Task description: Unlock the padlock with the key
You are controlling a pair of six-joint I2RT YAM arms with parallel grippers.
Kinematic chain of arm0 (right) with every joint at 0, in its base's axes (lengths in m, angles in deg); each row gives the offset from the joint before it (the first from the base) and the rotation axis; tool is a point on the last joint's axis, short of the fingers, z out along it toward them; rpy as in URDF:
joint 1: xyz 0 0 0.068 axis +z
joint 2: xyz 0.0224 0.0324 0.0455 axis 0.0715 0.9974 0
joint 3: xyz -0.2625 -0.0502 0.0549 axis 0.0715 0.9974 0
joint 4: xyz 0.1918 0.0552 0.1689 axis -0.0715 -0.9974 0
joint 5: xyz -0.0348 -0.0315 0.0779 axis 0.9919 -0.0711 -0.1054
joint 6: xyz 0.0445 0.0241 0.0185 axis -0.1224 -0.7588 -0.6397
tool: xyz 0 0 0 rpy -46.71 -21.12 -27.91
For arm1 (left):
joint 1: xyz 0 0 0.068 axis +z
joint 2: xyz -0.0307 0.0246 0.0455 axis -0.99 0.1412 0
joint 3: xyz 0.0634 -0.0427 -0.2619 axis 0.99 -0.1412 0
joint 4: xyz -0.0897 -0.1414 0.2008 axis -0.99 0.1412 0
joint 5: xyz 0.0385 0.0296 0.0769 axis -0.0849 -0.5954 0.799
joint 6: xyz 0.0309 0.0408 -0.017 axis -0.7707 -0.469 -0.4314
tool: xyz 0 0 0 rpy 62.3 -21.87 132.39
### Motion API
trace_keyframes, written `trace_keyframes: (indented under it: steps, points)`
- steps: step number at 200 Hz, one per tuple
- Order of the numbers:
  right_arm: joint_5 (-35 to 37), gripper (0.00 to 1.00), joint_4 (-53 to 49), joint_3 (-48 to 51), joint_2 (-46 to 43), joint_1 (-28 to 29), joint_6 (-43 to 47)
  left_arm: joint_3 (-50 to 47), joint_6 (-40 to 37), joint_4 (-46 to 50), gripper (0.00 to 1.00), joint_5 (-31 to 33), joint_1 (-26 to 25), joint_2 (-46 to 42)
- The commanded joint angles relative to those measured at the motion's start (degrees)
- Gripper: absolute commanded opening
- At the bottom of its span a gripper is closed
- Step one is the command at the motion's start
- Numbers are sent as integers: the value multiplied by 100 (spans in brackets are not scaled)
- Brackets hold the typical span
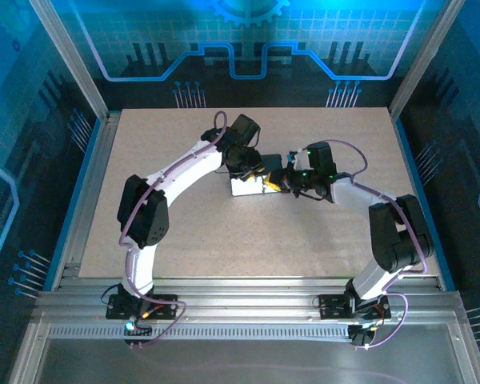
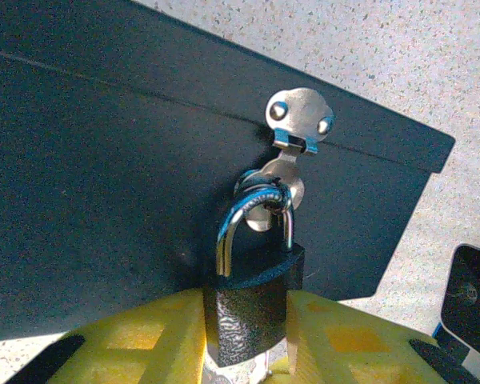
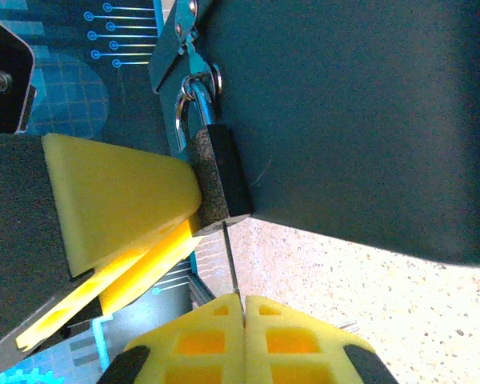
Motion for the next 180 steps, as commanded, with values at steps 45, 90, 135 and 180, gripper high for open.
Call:
trace_keyframes:
  steps: [45,90,135,180]
  points:
    - [497,0,-119,-461,196,85,-48,-335,22,385,30,-188,-29,-23]
    - [540,0,-426,-532,210,-45,153,-370,7,422,30,-160,10,-67]
    - [564,0,-541,-477,86,-155,339,-378,28,431,30,-143,25,-80]
    - [556,0,-570,-572,46,-167,415,-421,76,392,30,-160,27,-90]
